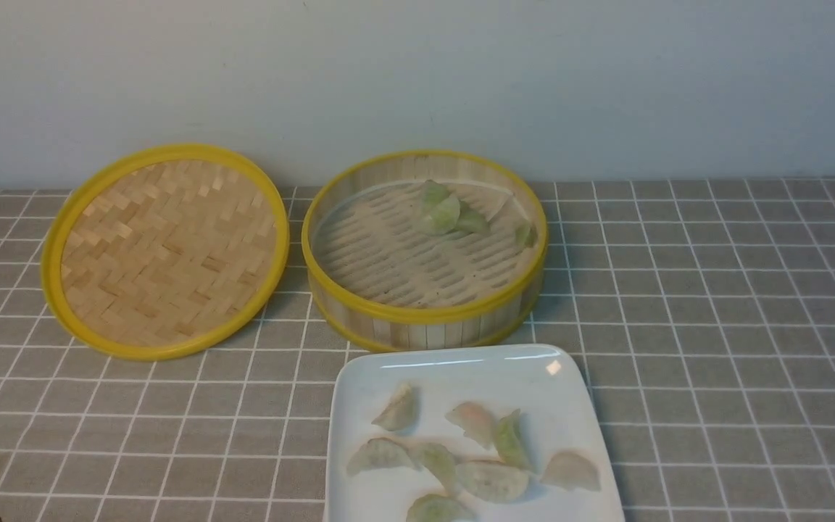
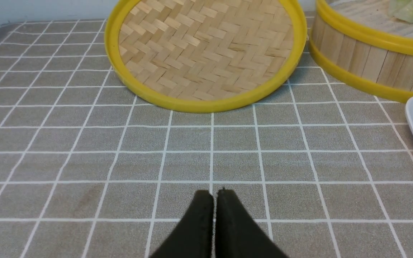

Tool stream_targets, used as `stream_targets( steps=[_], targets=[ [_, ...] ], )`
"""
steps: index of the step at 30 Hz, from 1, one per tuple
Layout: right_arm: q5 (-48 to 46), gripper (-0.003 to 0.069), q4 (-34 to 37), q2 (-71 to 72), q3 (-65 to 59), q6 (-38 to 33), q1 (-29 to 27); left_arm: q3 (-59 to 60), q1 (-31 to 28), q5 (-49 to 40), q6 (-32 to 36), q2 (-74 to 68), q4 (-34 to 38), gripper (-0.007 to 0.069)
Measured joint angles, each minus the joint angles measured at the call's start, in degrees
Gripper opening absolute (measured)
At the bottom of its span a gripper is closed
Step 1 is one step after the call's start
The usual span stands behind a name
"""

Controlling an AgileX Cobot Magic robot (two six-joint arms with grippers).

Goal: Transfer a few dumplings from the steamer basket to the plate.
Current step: Use the right arm to grab a dumpling from inside the steamer

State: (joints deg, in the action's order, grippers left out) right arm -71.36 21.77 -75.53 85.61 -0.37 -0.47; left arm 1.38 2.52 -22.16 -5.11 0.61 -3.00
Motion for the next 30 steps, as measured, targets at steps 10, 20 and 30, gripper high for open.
stream_targets(
  steps=[10, 20, 30],
  targets=[
    [-0.49, -0.001, -17.46, -23.8, 16.19, 10.83, 21.12, 0.0, 0.0, 0.0, 0.0, 0.0, 0.05, -0.0005],
    [-0.38, 0.0087, -23.44, -43.1, 31.62, 13.07, 27.97, 0.0, 0.0, 0.0, 0.0, 0.0, 0.05, -0.0005],
    [-0.26, 0.0378, -27.6, -53.11, 34.59, 13.12, 27.97, 0.0, 0.0, 0.0, -0.3, 0.0, 0.05, -0.0005]
  ],
)
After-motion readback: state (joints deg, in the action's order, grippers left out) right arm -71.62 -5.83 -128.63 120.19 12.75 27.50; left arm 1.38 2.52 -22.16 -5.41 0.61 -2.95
